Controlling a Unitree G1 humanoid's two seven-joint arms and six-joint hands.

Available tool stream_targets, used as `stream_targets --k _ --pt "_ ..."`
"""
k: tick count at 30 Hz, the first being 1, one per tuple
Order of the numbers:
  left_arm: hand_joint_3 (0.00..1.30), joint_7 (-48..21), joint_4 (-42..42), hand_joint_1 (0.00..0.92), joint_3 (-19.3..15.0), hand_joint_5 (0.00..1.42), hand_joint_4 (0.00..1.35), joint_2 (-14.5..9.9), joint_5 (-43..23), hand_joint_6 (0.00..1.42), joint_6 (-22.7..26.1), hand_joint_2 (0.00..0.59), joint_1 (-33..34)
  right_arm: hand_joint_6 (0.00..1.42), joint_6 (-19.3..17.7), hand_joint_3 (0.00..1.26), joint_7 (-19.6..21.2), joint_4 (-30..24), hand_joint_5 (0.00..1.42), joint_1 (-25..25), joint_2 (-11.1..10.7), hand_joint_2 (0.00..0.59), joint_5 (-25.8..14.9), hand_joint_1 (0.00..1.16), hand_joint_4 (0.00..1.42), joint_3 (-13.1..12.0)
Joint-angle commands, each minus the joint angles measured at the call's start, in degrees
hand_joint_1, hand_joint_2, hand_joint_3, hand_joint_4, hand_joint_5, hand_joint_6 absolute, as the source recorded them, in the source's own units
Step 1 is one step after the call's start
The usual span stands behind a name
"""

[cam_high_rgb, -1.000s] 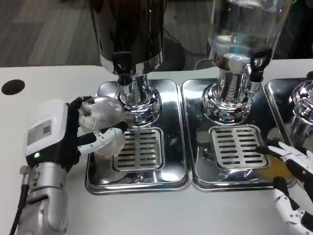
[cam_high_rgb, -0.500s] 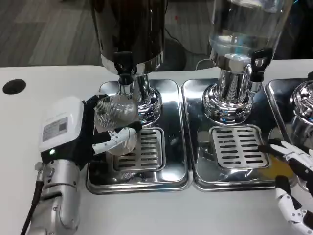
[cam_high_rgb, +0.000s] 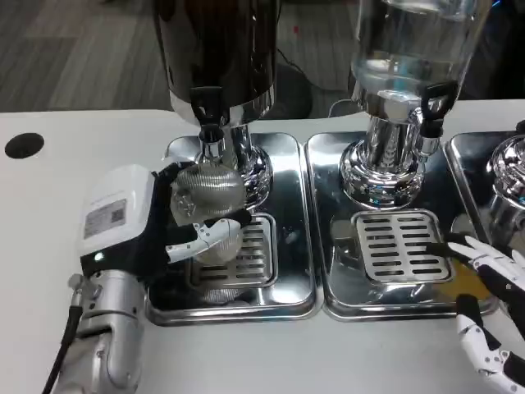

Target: Grasp the cup under the faucet to collect the drink, then remove the cup.

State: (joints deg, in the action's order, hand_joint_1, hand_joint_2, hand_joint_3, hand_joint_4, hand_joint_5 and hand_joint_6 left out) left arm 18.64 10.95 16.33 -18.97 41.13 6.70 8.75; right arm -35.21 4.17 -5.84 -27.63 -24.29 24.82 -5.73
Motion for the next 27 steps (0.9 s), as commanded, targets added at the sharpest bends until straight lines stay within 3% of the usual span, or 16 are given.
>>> stream_targets --k 1,9,14,18,23,27 --pt "0.47 -0.7 -0.3 0.334 0.8 0.59 0.48 0.4 0.3 0.71 -0.7 0.101 -0.5 0.03 -1.0 0.24 0.0 0.7 0.12 0.3 -0.1 0.586 -0.2 0.45 0.13 0.0" --pt "0.4 -1.4 -2.5 0.12 0.2 0.56 0.45 -0.3 0.7 0.7 0.2 0.015 -1.6 0.03 -1.4 0.23 0.0 1.1 0.12 0.4 0.0 0.586 -0.5 0.45 0.13 0.0" --pt "0.35 -2.1 -4.5 0.035 -0.9 0.55 0.41 -1.0 0.4 0.68 0.5 0.0 -3.0 0.03 -1.5 0.23 0.0 1.1 0.12 0.5 0.1 0.586 -0.5 0.45 0.13 0.1" --pt "0.32 -2.4 -6.1 0.016 -1.9 0.53 0.37 -1.6 0.4 0.67 0.7 0.0 -4.0 0.03 -1.4 0.24 -0.1 1.3 0.12 0.7 0.2 0.586 -0.3 0.45 0.13 0.4" --pt "0.23 -2.4 -8.1 0.001 -3.7 0.47 0.17 -2.0 -0.2 0.64 0.3 0.002 -5.5 0.03 -1.5 0.24 0.0 1.3 0.12 0.5 0.2 0.586 -0.3 0.45 0.13 0.5" --pt "0.19 -2.1 -11.5 0.0 -6.3 0.49 0.12 -2.4 -1.4 0.64 -1.2 0.012 -7.6 0.03 -1.6 0.24 0.0 1.0 0.12 0.1 0.2 0.586 -0.4 0.45 0.13 0.4"
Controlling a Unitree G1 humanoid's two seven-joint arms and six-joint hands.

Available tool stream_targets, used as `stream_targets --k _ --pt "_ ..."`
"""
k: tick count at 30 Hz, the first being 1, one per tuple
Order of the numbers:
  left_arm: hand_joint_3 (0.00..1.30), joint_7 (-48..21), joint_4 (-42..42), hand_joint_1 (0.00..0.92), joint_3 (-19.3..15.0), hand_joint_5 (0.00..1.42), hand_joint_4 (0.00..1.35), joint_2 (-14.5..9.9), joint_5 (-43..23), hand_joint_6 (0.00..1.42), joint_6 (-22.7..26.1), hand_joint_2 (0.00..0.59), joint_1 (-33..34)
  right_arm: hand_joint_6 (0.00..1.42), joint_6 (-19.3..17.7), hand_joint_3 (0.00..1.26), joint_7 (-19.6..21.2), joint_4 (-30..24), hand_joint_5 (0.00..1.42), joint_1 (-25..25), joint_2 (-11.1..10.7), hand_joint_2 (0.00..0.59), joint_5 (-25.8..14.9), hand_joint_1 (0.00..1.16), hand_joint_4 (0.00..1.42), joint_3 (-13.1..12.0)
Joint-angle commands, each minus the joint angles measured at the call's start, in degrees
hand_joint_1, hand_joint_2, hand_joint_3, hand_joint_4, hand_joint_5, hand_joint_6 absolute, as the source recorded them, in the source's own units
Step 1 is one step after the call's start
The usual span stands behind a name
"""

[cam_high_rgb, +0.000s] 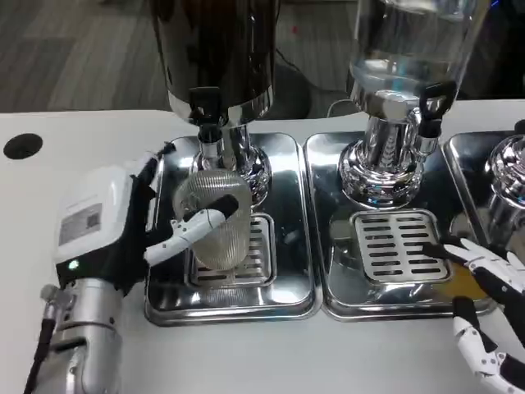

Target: Grasp the cup under the faucet to collect the drink, then remove the cup.

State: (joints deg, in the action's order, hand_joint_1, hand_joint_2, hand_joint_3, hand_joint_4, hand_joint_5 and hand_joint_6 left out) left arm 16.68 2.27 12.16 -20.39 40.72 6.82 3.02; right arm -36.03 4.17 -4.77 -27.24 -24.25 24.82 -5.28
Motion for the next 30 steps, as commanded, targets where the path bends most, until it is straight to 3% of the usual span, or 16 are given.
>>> stream_targets --k 1,10,18,30 --pt "0.19 -0.3 -3.7 0.0 -2.8 0.5 0.12 -1.1 -1.4 0.65 -1.8 0.02 -2.3 0.03 -0.8 0.24 -0.1 -0.1 0.12 -0.3 0.1 0.586 -0.4 0.45 0.13 0.0" --pt "0.2 -5.4 -14.6 0.024 -7.8 0.59 0.12 -2.0 -6.4 0.75 -5.2 0.042 -3.3 0.03 -0.8 0.24 -0.3 -0.8 0.12 -0.4 0.3 0.586 0.1 0.45 0.13 0.5" --pt "0.23 -11.3 -20.6 0.025 -7.5 0.64 0.14 -0.5 -8.5 0.79 -3.9 0.038 -0.8 0.03 -1.0 0.24 -0.1 -1.4 0.12 -1.0 -0.1 0.583 -0.1 0.46 0.13 0.3" --pt "0.26 -16.1 -22.7 0.025 -6.5 0.68 0.18 1.4 -8.2 0.8 -2.0 0.039 1.1 0.04 -2.1 0.24 0.1 -0.9 0.12 -1.8 -0.2 0.581 -0.7 0.47 0.13 -0.4"
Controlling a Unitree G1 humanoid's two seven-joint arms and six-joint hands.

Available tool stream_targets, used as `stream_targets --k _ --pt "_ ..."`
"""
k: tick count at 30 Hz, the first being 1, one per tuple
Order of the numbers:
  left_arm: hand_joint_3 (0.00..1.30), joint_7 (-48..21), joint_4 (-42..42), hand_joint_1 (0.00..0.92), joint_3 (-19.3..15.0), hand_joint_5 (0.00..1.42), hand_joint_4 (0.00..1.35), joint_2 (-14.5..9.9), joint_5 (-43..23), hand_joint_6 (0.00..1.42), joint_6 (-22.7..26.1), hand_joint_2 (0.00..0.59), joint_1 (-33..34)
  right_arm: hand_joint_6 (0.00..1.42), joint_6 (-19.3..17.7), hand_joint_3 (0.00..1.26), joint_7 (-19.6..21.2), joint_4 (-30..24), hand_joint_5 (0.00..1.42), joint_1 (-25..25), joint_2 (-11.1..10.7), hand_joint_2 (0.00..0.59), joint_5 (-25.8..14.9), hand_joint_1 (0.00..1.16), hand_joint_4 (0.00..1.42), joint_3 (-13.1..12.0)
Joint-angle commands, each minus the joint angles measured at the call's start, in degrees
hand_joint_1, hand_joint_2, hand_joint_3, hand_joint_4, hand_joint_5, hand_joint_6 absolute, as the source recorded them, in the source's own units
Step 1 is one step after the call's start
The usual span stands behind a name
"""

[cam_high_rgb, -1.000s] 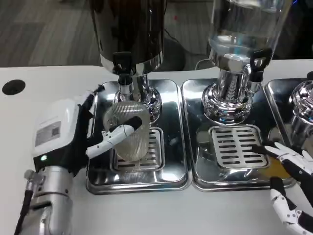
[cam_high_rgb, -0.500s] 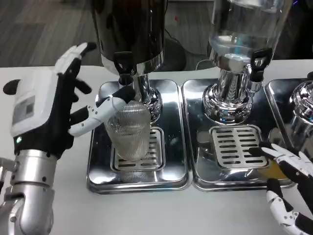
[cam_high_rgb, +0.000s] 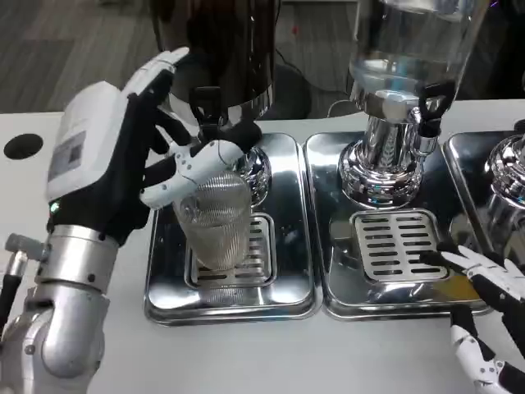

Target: Grasp the cup under the faucet to collect the drink, then remove the cup.

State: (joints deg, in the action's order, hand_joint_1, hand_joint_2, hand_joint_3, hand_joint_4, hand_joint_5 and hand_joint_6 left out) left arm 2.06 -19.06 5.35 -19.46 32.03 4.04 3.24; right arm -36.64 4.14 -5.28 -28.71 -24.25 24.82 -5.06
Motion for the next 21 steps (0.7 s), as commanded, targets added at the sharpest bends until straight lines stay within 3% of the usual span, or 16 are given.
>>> stream_targets --k 1,21 --pt "0.26 -1.7 -1.6 0.025 0.4 0.69 0.18 0.6 0.6 0.8 0.9 0.039 0.9 0.04 -1.6 0.24 0.1 -0.3 0.12 -0.4 -0.1 0.581 -0.7 0.47 0.13 -0.7" --pt "0.36 -3.1 -4.0 0.039 0.2 0.76 0.32 1.4 0.0 0.88 0.7 0.037 -3.0 0.04 -2.7 0.22 0.0 -0.2 0.12 -0.8 0.2 0.567 -0.9 0.48 0.12 -0.8"
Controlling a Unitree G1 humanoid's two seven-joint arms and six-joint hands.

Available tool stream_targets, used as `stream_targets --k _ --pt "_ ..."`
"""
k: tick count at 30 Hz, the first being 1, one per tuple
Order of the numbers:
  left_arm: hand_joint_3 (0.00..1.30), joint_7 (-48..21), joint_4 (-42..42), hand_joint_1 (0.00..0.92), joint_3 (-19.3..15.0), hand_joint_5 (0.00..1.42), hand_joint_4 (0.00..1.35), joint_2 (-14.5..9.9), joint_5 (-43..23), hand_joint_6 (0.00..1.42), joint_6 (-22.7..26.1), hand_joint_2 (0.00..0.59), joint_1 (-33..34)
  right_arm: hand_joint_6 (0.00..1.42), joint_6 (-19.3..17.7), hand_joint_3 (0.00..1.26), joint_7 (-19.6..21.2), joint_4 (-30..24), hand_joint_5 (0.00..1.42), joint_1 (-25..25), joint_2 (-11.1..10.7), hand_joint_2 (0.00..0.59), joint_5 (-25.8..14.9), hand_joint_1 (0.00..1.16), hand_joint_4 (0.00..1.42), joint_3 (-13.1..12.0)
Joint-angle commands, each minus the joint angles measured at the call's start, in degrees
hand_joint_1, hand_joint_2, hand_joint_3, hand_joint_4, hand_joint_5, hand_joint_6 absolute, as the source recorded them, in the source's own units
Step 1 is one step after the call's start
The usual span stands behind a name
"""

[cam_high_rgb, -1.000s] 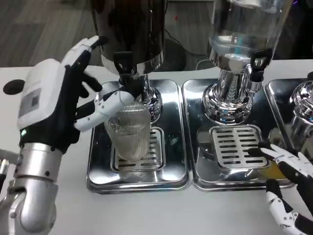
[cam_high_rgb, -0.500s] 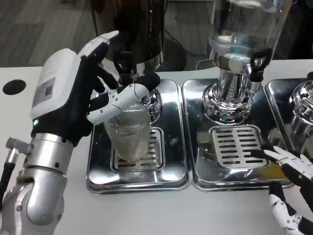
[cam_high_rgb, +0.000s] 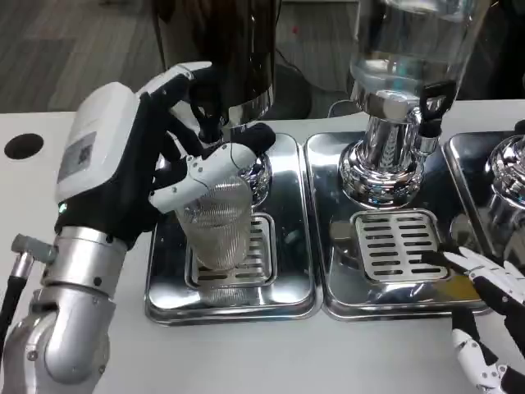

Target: Grasp the cup under the faucet to collect the drink, then remove the cup.

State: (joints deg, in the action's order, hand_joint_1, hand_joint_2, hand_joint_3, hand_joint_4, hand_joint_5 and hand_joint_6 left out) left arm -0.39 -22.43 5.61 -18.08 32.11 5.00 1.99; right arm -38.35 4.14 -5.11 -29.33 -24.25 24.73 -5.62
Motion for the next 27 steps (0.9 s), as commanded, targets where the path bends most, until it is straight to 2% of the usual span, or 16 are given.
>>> stream_targets --k 1,27 --pt "0.37 -0.6 -0.6 0.039 -0.1 0.76 0.33 0.1 -0.1 0.88 -0.3 0.037 -1.9 0.04 -1.0 0.22 0.0 -0.4 0.12 -0.2 0.2 0.565 -0.8 0.48 0.12 -0.2" --pt "0.38 -0.9 -0.9 0.027 -0.8 0.76 0.35 0.2 -0.9 0.87 -2.9 0.039 -6.8 0.04 -0.8 0.21 -0.3 -0.6 0.12 0.0 0.7 0.562 -0.1 0.49 0.12 0.4"
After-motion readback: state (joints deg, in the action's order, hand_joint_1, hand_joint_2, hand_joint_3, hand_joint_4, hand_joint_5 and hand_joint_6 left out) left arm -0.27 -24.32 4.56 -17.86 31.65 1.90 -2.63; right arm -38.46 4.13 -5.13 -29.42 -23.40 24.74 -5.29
